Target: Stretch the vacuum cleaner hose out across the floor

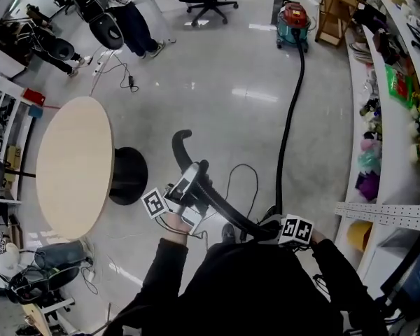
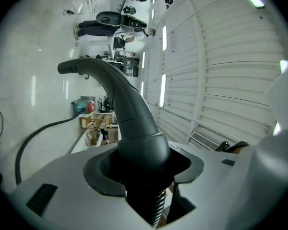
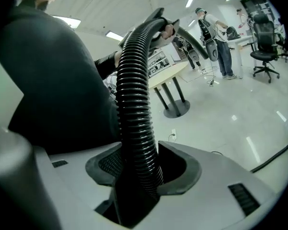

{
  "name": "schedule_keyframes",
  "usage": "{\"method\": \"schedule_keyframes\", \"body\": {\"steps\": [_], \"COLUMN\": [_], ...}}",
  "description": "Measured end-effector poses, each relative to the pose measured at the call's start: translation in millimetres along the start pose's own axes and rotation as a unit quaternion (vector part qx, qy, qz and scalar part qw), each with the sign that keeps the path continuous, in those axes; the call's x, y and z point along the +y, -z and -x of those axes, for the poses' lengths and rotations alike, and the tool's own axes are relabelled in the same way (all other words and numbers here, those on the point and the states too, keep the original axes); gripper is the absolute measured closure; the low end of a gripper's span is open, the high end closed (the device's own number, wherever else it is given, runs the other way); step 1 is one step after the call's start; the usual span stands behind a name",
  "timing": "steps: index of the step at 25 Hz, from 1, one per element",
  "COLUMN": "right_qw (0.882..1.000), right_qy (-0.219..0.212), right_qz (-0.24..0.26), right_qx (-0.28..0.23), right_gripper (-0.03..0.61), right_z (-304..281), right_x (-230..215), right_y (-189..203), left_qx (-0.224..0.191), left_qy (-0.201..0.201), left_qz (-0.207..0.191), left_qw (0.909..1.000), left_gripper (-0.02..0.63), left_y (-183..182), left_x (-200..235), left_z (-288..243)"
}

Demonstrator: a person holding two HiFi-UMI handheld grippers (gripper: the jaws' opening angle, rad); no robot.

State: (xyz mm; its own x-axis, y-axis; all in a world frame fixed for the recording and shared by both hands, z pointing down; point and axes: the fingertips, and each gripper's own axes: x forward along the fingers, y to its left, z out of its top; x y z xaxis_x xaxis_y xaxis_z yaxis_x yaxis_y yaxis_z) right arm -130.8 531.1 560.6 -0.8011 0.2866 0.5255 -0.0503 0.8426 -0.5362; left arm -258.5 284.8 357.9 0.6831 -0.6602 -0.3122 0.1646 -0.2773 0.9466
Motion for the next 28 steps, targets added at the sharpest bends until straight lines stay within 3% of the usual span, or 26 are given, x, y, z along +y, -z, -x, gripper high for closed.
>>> {"method": "schedule_keyframes", "body": {"steps": [6, 11, 14, 18, 21, 24, 28], "right_qw": [0.998, 0.991, 0.98, 0.964, 0.943, 0.915, 0.91], "right_qy": [0.026, 0.071, 0.138, 0.227, 0.295, 0.368, 0.401], "right_qz": [0.017, 0.056, 0.084, 0.104, 0.133, 0.158, 0.104], "right_qx": [0.047, 0.097, 0.114, 0.097, 0.079, 0.057, -0.024], "right_gripper": [0.356, 0.354, 0.353, 0.35, 0.35, 0.35, 0.35], "right_z": [-68, -102, -95, -70, -54, -39, -15], "right_x": [48, 84, 87, 87, 94, 118, 170], "right_y": [-13, -27, -33, -37, -33, -11, 45], "left_qx": [0.068, 0.111, 0.133, 0.162, 0.184, 0.21, 0.268], "left_qy": [0.127, 0.177, 0.186, 0.211, 0.22, 0.202, 0.167], "left_qz": [0.028, 0.022, -0.006, -0.045, -0.079, -0.129, -0.189], "left_qw": [0.9893, 0.9777, 0.9735, 0.9628, 0.9547, 0.9478, 0.9299], "left_gripper": [0.371, 0.377, 0.377, 0.379, 0.379, 0.379, 0.379], "left_y": [28, 42, 60, 96, 130, 178, 274], "left_x": [-79, -131, -154, -192, -216, -230, -229], "left_z": [69, 114, 129, 135, 139, 142, 152]}}
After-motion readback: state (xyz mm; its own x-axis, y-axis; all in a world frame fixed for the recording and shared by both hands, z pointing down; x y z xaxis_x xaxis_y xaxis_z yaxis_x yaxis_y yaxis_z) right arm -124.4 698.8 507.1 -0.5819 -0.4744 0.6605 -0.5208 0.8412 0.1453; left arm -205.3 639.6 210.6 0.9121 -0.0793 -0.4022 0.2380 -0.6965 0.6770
